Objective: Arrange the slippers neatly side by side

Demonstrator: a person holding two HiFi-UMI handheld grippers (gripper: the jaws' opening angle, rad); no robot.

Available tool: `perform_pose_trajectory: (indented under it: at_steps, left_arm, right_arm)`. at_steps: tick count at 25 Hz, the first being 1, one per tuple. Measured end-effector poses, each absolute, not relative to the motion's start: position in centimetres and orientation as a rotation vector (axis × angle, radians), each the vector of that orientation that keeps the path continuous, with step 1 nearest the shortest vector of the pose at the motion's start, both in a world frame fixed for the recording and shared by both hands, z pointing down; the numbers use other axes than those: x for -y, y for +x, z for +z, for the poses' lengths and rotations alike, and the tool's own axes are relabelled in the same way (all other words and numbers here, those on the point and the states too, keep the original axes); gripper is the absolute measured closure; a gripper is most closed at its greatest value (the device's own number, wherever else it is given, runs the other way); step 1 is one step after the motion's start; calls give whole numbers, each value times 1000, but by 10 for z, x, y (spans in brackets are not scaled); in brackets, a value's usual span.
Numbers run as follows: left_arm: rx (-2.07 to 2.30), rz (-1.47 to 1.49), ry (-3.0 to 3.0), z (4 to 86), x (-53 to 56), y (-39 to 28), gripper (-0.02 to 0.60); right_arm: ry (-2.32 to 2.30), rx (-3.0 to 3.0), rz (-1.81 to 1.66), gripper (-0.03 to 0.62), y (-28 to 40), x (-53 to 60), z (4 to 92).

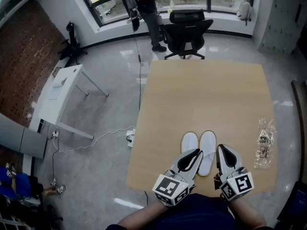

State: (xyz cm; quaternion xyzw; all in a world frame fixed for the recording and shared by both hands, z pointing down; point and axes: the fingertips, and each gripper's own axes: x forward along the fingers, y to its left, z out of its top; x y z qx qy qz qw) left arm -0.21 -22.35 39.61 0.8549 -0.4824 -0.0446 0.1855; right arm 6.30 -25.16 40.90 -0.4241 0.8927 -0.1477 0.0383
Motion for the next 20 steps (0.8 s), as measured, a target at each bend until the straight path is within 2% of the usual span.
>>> perform_pose_trajectory:
  at_steps: [9, 14, 20]
  left_arm:
    - [1276, -70, 2436, 405, 220, 18, 543]
    - [1256, -47, 2455, 398, 217, 31, 543]
    - [1336, -13, 2488, 412, 220, 14, 541]
  right_arm:
    - [-1399, -2758, -435, 583, 79, 227, 430]
    - [-1433, -2756, -398, 583, 79, 226, 406]
    - [-1363, -2802, -312, 583, 58, 227, 403]
